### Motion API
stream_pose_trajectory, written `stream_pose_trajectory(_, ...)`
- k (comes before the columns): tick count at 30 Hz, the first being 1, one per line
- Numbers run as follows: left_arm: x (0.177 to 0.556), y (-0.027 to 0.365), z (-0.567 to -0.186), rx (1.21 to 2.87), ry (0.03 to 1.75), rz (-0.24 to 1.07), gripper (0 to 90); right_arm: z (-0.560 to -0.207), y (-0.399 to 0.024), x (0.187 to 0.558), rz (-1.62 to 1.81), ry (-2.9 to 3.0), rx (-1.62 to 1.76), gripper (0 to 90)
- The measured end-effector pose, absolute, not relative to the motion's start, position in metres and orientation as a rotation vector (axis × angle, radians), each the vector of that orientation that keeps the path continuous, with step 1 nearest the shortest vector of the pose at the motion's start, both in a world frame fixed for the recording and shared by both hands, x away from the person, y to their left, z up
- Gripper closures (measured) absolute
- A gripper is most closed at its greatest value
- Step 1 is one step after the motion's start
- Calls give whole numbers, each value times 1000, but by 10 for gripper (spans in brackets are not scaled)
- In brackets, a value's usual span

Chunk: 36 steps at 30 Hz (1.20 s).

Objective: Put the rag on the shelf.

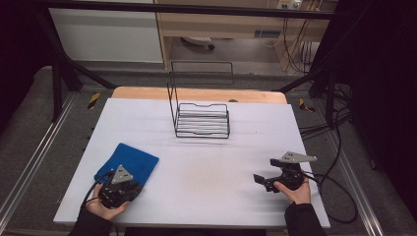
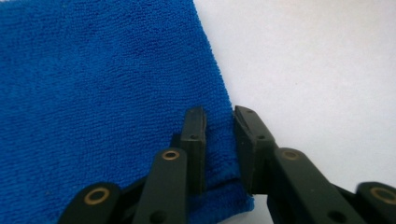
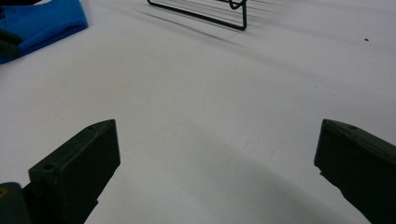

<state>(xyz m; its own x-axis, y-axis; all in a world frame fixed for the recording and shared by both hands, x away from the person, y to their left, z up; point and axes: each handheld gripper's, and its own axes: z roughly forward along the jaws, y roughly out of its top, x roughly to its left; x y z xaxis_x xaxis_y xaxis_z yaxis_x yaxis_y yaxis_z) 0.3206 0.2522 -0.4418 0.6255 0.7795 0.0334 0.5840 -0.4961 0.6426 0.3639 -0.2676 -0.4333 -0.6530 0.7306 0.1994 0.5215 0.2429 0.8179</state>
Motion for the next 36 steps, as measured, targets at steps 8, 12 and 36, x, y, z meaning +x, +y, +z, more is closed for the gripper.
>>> stream_pose_trajectory(8,324,255,-440,2248,1090,396,856,-433,-268,364,1372,2289,1181,9)
stream_pose_trajectory(12,328,261,-438,2211,1106,341,867,-433,-268,364,1372,2290,1175,9)
stream_pose_trajectory(36,338,241,-415,2018,1118,229,868,-434,-266,365,1364,2301,1183,10)
